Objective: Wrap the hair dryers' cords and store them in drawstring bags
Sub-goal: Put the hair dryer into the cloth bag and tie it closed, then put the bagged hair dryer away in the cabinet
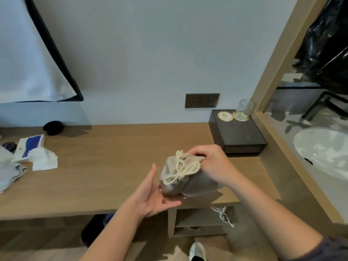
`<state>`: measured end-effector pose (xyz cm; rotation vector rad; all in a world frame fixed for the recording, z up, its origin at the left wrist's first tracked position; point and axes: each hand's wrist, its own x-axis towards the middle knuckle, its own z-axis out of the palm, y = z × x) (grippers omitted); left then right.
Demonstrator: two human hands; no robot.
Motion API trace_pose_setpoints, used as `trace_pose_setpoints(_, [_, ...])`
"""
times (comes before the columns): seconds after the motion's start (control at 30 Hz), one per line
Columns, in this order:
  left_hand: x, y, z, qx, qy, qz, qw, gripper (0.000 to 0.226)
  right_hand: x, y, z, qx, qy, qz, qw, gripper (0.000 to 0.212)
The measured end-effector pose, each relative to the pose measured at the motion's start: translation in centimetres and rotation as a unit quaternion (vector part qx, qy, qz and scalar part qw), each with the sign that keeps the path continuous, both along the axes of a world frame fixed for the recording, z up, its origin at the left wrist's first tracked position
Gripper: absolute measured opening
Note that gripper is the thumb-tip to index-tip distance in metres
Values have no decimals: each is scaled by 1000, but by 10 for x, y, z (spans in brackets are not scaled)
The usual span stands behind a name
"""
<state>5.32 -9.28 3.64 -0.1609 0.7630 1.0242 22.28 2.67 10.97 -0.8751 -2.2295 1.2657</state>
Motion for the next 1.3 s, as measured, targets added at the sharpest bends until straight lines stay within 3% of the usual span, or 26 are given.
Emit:
trace_pose_setpoints(0.07, [5,-14,10,7,-31,41,999,76,-1,-32,0,14,2,37,999,39])
trace_pose_setpoints(0.2, [10,-41,18,-30,24,39,998,52,-1,-83,-8,52,13,88,995,20])
trace_pose_setpoints(0.37, [11,-55,17,-58,93,8,994,43,4,-123,-1,72,-14,115,991,17])
trace_pose_setpoints(0.53, [25,-58,9,-61,226,-29,972,24,14,-146,3,118,-52,141,982,17])
trace_pose_setpoints(0.73, [45,-67,1,33,317,96,943,45,57,-161,0,183,-91,132,970,29])
trace_pose_setpoints(0.97, [96,-106,27,122,362,134,914,52,117,-200,1,265,-116,133,948,36])
trace_pose_setpoints(1.07, [120,-129,29,136,375,147,905,54,149,-220,-1,290,-140,101,941,48])
trace_pose_setpoints(1.13, [133,-145,25,144,383,154,899,56,176,-231,-4,196,-135,64,969,66])
trace_pose_setpoints(1.2, [143,-159,15,156,395,155,892,58,200,-243,-10,0,-53,19,998,81])
trace_pose_setpoints(1.23, [147,-165,9,164,403,152,887,58,208,-248,-14,-105,17,-16,994,84])
trace_pose_setpoints(1.3, [160,-176,-3,172,430,141,875,58,216,-259,-28,-295,100,-100,945,85])
